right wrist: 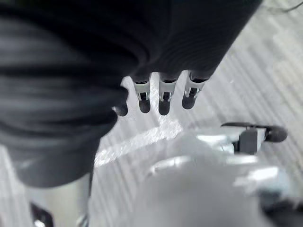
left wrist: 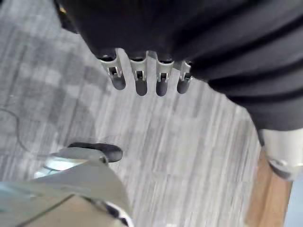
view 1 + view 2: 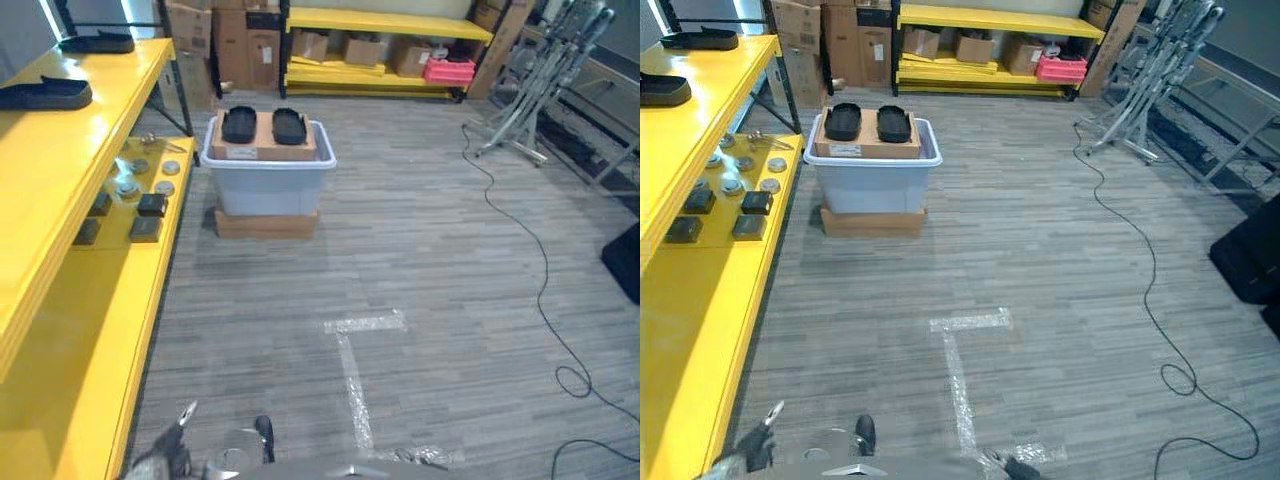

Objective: Move parts from the plastic box to the shelf.

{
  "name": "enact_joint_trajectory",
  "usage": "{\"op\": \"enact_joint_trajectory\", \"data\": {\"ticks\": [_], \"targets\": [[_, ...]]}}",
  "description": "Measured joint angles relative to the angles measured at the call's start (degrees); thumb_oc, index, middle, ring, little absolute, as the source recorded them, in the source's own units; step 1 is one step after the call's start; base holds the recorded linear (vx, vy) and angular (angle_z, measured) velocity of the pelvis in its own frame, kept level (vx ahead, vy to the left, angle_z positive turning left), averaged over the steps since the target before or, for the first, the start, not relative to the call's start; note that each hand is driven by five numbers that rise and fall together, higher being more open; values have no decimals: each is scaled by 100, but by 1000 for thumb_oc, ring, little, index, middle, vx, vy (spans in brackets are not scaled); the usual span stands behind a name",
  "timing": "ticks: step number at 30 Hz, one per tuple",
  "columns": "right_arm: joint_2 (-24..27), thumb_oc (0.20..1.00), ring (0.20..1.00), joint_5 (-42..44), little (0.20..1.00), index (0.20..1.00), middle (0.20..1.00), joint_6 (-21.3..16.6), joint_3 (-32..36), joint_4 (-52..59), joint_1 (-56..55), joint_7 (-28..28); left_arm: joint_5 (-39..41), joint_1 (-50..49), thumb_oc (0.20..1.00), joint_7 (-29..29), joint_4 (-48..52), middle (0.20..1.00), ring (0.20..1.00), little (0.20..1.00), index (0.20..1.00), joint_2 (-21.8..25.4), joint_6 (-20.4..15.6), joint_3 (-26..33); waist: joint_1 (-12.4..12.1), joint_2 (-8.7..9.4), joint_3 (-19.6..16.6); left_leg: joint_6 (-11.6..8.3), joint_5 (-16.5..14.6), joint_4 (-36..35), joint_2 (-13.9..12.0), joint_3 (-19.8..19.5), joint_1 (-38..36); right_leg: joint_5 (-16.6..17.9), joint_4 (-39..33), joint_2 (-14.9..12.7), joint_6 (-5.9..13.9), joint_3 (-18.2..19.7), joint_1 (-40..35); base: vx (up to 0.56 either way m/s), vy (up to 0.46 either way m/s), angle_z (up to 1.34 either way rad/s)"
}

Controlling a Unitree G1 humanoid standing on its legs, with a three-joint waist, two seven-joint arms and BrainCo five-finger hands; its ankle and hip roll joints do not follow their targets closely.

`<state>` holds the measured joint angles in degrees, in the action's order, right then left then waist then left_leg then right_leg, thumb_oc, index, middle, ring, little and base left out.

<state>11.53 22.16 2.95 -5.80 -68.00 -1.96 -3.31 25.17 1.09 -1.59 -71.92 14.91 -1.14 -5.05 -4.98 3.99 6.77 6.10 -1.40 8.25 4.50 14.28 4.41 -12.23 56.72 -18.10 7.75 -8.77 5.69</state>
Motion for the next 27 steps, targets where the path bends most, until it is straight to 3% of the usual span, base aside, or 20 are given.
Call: {"op": "enact_joint_trajectory", "data": {"ticks": [1,2,3,4,5,6,7,9,11,13,14,15,17,18,20,23,24,25,26,27], "targets": [[59,1000,1000,30,1000,1000,1000,-39,-56,-1,62,-18,12,27,1000,12,49,1000,1000,1000,1000,-48,8,-79,45,-127,-11,-68,46,-165,20,-58,-95,-116,-65,163,-41,-140,323,261,-128,-20],[200,1000,1000,78,1000,1000,1000,-61,-82,-22,130,-20,56,95,1000,39,43,1000,1000,1000,1000,-93,9,-150,57,-276,-16,-113,111,-303,-33,-84,-186,-295,-633,420,-105,-252,535,310,-240,12],[336,1000,1000,128,1000,1000,1000,-92,-87,-29,208,-3,66,191,1000,69,41,1000,1000,1000,1000,-98,7,-178,116,-464,92,-297,176,-446,-83,-151,-234,-343,-1838,793,-196,-484,789,308,-210,19],[391,1000,1000,174,1000,1000,1000,-136,-73,-40,207,-7,67,237,1000,115,7,1000,1000,1000,1000,-115,8,-160,187,-500,136,-403,82,-508,-79,-197,-255,-228,-2571,962,-193,-604,971,401,-211,30],[426,1000,1000,236,1000,1000,1000,-160,-66,-58,196,-13,72,248,1000,153,-76,1000,1000,1000,1000,-150,4,-89,242,-501,150,-477,-5,-539,-57,-225,-269,117,-3601,1143,-160,-649,1123,375,-121,21],[439,1000,1000,237,1000,1000,1000,-171,-67,-52,175,-17,79,248,1000,173,-113,1000,1000,1000,1000,-116,21,39,285,-442,169,-434,7,-525,25,-224,-291,385,-4188,1175,-134,-627,1222,552,-192,46],[431,1000,1000,233,1000,1000,1000,-218,-9,-42,-4,-46,75,139,1000,171,-207,1000,1000,1000,1000,-87,60,50,449,-223,222,-473,-199,-476,305,-425,-456,1084,-4892,1031,66,-381,1492,718,-231,68],[379,1000,1000,226,1000,1000,1000,-251,195,-105,-222,-71,47,2,1000,121,-286,1000,1000,1000,1000,-83,55,95,567,-81,302,-310,-470,-281,551,-655,-657,1636,-5718,795,84,-267,1545,631,-197,71],[322,1000,1000,219,1000,1000,1000,-272,337,-168,-473,-150,16,-205,1000,77,-282,1000,1000,1000,1000,-113,-2,91,577,-60,323,-183,-844,38,579,-872,-759,1831,-5870,714,91,-139,1558,471,-174,47],[218,1000,1000,217,1000,1000,1000,-271,416,-295,-548,-156,-60,-436,1000,36,-293,1000,1000,1000,1000,-113,-5,91,566,-61,328,-141,-1029,166,518,-964,-994,1909,-5837,702,60,-141,1541,611,-276,35],[180,1000,1000,206,1000,1000,1000,-304,441,-323,-538,-154,-67,-511,1000,19,-278,1000,1000,1000,1000,-131,-48,96,552,-63,333,-330,-1202,279,517,-1084,-1074,1896,-5631,706,50,-147,1537,700,-349,45],[166,1000,1000,126,1000,1000,1000,-309,456,-322,-551,-155,-68,-548,1000,-1,-291,1000,1000,1000,1000,-181,-68,83,577,-146,375,-329,-1374,440,416,-1192,-1255,1942,-5452,771,-111,-164,1372,702,-340,41],[134,1000,1000,-3,1000,1000,1000,-301,366,-455,-425,-140,-62,-579,1000,0,-288,1000,1000,1000,1000,-216,-67,92,530,-212,331,-586,-1475,412,252,-1268,-1558,1891,-5024,947,-275,-338,939,582,-273,41],[138,1000,1000,-2,1000,1000,1000,-298,366,-505,-364,-134,-62,-543,1000,3,-286,1000,1000,1000,1000,-234,-74,88,548,-194,314,-649,-1472,506,187,-1255,-1648,2092,-5016,1038,-565,-224,801,506,-261,57],[275,1000,1000,0,1000,1000,1000,-305,370,-499,-96,-130,-57,-378,1000,-15,-285,1000,1000,1000,1000,-379,-122,91,576,-302,213,-1007,-1319,731,-56,-1256,-1768,2090,-4684,1174,-793,-217,644,484,-285,50],[416,1000,1000,3,1000,1000,1000,-280,360,-342,129,-125,-41,-316,1000,-75,-284,1000,1000,1000,1000,-467,-198,165,506,-335,54,-1019,-921,1666,-402,-936,-1535,1807,-4787,1452,-978,-320,285,286,-268,2],[438,1000,1000,3,1000,1000,1000,-270,369,-187,168,-110,51,-276,1000,-81,-289,1000,1000,1000,1000,-464,-187,307,469,-223,-48,-1029,-228,2932,-590,-866,-851,1698,-5001,1571,-1212,-371,21,279,-255,-1],[433,1000,1000,4,1000,1000,1000,-261,362,-167,183,-97,73,-252,1000,-79,-291,1000,1000,1000,1000,-441,-183,338,372,-144,-74,-1041,532,3785,-631,-871,-357,1688,-5143,1596,-1275,-369,-103,223,-160,-8],[457,1000,1000,10,1000,1000,1000,-247,337,-193,197,-51,100,-225,1000,-87,-270,1000,1000,1000,1000,-399,-176,393,283,-55,-91,-999,523,4355,-684,-935,189,1658,-5261,1636,-1354,-353,-195,216,-87,-11],[477,1000,1000,13,1000,1000,1000,-201,297,-191,209,11,112,-219,1000,-96,-229,1000,1000,1000,1000,-364,-175,419,243,-8,-101,-905,234,4541,-685,-1019,560,1604,-5326,1653,-1432,-324,-220,272,-30,-24]]}}
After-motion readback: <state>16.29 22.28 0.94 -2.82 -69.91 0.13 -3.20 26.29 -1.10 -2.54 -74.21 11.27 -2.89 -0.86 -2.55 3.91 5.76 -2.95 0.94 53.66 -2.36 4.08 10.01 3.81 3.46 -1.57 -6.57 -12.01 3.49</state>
